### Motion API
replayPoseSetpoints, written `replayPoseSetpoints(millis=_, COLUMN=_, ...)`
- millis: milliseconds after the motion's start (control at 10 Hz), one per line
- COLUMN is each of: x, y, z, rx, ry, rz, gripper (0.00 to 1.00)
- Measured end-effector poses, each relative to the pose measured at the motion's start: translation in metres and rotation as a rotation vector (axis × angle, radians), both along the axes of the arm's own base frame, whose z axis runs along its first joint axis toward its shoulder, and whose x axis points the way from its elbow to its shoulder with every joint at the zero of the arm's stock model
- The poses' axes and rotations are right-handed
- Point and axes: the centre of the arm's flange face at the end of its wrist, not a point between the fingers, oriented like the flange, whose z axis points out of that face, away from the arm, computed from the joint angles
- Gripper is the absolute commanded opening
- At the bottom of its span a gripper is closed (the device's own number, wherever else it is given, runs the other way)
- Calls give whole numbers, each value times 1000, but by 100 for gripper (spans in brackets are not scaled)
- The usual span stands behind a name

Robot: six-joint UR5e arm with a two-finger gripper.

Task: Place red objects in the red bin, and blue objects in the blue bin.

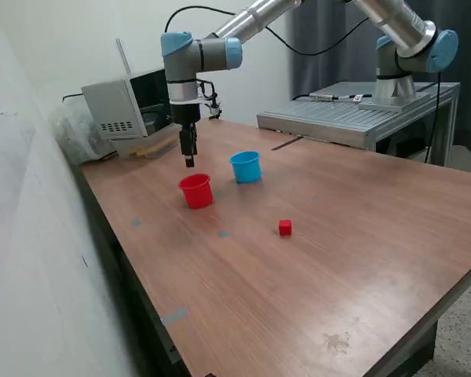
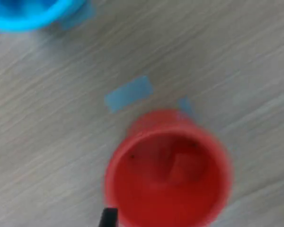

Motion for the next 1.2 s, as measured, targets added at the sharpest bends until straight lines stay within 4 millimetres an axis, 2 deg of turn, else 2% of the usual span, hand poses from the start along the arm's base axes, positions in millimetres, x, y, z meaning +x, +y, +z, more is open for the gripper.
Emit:
replayPoseSetpoints(millis=100, x=3, y=-30, z=8, rx=-15, ry=-22, rz=38, gripper=100)
replayPoseSetpoints(millis=300, x=11, y=-104, z=18, rx=-34, ry=-57, rz=144, gripper=100)
replayPoseSetpoints(millis=500, x=19, y=-158, z=23, rx=-64, ry=-69, rz=220, gripper=100)
replayPoseSetpoints(millis=800, x=27, y=-205, z=20, rx=-81, ry=-77, rz=280, gripper=100)
replayPoseSetpoints(millis=1000, x=27, y=-219, z=-4, rx=-85, ry=-106, rz=296, gripper=100)
replayPoseSetpoints(millis=1200, x=22, y=-223, z=-35, rx=-89, ry=-139, rz=289, gripper=100)
